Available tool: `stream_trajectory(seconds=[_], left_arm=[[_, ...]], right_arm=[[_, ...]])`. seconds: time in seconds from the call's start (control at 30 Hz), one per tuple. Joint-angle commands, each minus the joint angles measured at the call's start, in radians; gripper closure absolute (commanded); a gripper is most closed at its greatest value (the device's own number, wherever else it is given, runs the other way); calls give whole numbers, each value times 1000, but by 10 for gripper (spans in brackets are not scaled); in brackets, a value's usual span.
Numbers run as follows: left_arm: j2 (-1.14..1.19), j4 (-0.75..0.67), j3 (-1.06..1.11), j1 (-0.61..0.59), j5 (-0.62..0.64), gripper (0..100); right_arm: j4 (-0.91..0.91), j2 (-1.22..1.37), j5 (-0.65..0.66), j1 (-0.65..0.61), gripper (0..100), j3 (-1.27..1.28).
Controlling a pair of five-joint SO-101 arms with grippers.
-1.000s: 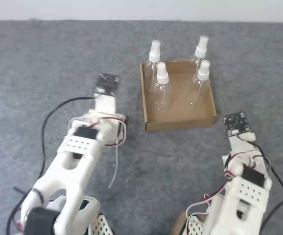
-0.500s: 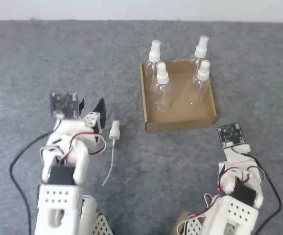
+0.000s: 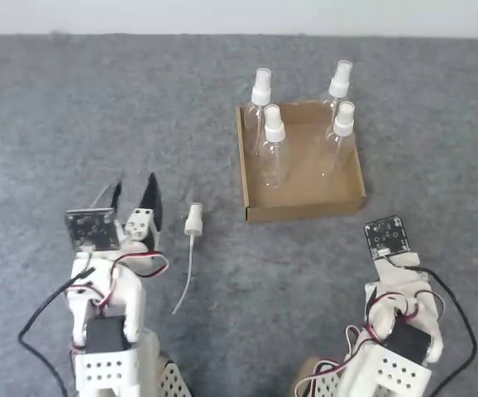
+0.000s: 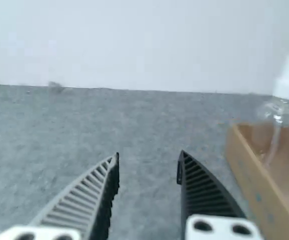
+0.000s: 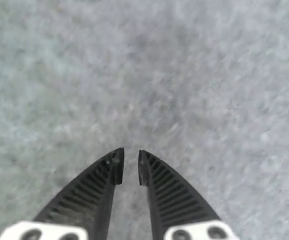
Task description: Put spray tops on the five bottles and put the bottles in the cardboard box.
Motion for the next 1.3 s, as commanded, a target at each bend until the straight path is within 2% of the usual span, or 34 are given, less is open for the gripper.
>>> stream_trajectory(seconds=[0.0,0.13,0.23,0.43,0.57,0.7,1.27], left_arm=[[-14,110,-7,-94,-2,828],[8,301,-5,-215,-2,827],[8,411,-5,-350,-2,827],[8,517,-5,-628,0,827],[6,632,-5,-747,3,827],[-12,643,-7,-790,5,828],[-17,644,-7,-787,5,828]], right_arm=[[67,1,-5,12,988,18],[104,-1,-5,8,987,20],[105,-4,-5,8,987,20],[105,-4,-5,8,987,20],[105,-4,-5,8,987,20],[105,-4,-5,8,987,20],[105,-4,-5,8,987,20]])
